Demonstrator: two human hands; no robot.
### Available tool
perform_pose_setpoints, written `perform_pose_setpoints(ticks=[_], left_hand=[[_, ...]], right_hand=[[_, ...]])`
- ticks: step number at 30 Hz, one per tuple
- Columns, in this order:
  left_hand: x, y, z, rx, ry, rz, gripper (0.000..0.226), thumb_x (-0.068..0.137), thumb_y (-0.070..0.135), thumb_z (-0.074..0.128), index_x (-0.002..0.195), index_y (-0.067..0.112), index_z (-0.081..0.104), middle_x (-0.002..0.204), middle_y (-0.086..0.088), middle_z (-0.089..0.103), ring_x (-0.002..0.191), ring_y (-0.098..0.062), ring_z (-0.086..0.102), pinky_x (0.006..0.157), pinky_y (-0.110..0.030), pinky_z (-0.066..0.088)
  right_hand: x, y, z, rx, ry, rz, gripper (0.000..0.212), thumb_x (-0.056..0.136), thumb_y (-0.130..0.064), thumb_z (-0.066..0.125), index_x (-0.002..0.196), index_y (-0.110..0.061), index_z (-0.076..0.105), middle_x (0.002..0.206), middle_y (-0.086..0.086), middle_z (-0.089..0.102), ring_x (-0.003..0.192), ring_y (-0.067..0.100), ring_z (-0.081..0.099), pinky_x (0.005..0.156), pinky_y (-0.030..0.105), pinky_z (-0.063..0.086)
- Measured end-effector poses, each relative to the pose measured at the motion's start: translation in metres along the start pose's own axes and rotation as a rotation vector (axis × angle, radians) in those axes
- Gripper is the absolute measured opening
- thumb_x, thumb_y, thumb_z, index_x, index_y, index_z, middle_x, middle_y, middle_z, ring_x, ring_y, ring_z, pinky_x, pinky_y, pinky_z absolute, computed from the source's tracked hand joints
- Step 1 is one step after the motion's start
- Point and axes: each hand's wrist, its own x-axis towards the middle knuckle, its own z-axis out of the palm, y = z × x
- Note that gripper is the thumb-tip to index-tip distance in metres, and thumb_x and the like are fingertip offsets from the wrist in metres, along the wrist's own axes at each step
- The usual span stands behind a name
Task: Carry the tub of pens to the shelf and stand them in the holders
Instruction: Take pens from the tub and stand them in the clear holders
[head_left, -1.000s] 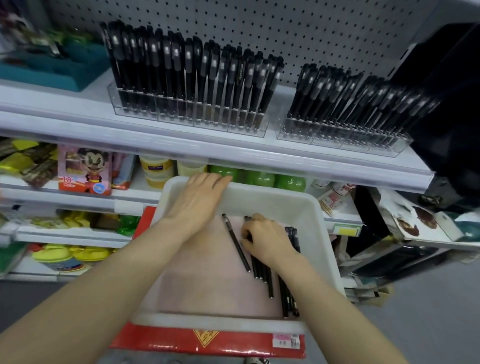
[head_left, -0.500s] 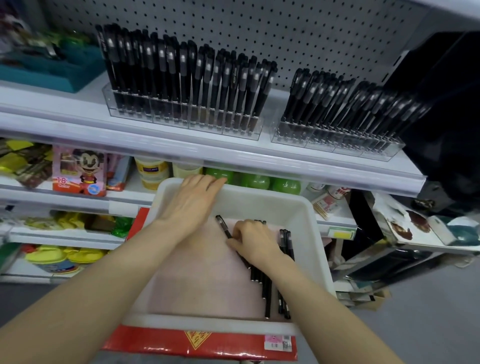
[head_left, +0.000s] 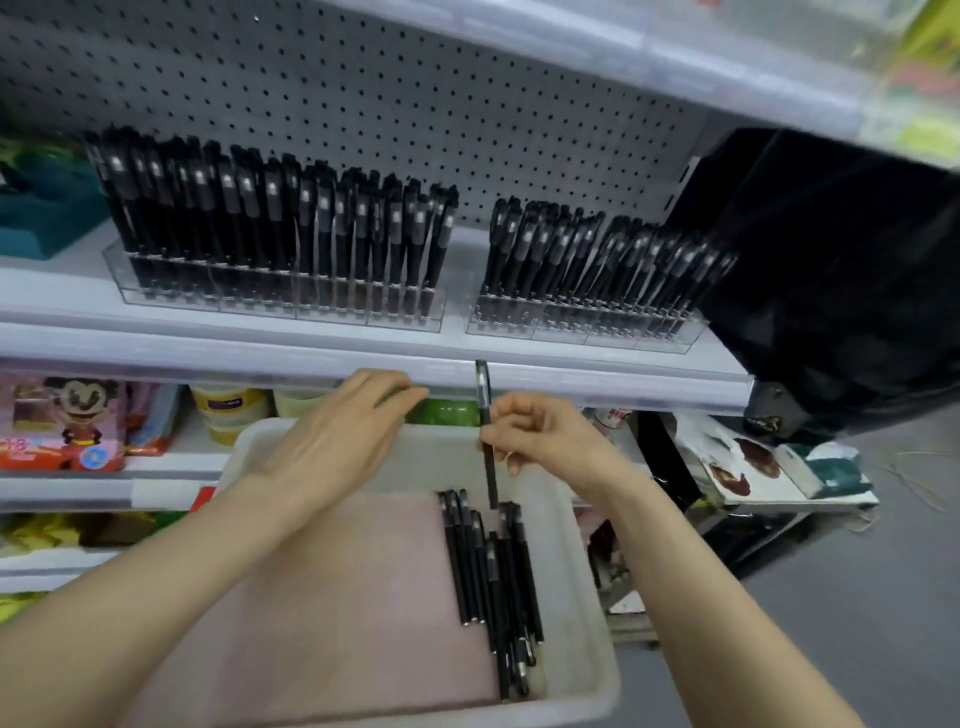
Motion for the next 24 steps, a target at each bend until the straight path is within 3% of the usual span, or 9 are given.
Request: perform_pose_setpoints(ticks=[5,10,16,22,24], left_hand=[[0.068,0.020,-0.012,0.036,0.083,0.049,0.052,0.084,0.000,0.067,0.134,0.008,0.053,0.130,-0.010,0.053,0.117,-0.026,0.048,0.088,-0.040,0.052],[0.116,0.027,-0.002,0.085,0.056,0.011,0.065,0.076,-0.005,0.072,0.136,0.005,0.048,0.132,-0.011,0.049,0.120,-0.027,0.043,0.084,-0.040,0.056],[0.126,0.027,0.009,0.093,0.061,-0.021,0.058,0.076,-0.009,0.069,0.131,0.001,0.054,0.126,-0.012,0.052,0.119,-0.029,0.044,0.084,-0.039,0.055],[0.130,0.028,0.009,0.088,0.064,-0.052,0.056,0.073,-0.013,0.068,0.126,0.001,0.058,0.120,-0.011,0.054,0.113,-0.029,0.047,0.080,-0.040,0.055],[0.131,0.028,0.009,0.083,0.072,-0.053,0.055,0.074,-0.013,0.068,0.126,0.001,0.059,0.119,-0.011,0.055,0.111,-0.028,0.048,0.081,-0.038,0.055]], right_hand=[[0.009,-0.041,-0.055,-0.101,0.431,-0.222,0.010,0.093,-0.016,0.065,0.089,-0.007,0.065,0.077,0.007,0.067,0.071,0.015,0.064,0.064,0.027,0.054],[0.035,-0.064,-0.085,-0.115,0.758,-0.361,0.012,0.092,-0.016,0.065,0.080,-0.014,0.062,0.071,0.007,0.069,0.063,0.013,0.066,0.066,0.030,0.059],[0.059,-0.068,-0.087,-0.223,0.875,-0.421,0.009,0.094,-0.023,0.063,0.089,-0.016,0.062,0.077,0.007,0.071,0.064,0.012,0.069,0.063,0.019,0.054],[0.072,-0.067,-0.085,-0.290,0.920,-0.464,0.009,0.094,-0.023,0.062,0.092,-0.015,0.062,0.080,0.001,0.069,0.074,0.017,0.069,0.063,0.020,0.056],[0.077,-0.062,-0.084,-0.372,0.883,-0.419,0.009,0.094,-0.024,0.063,0.094,-0.015,0.063,0.079,0.000,0.069,0.074,0.018,0.069,0.070,0.029,0.058]])
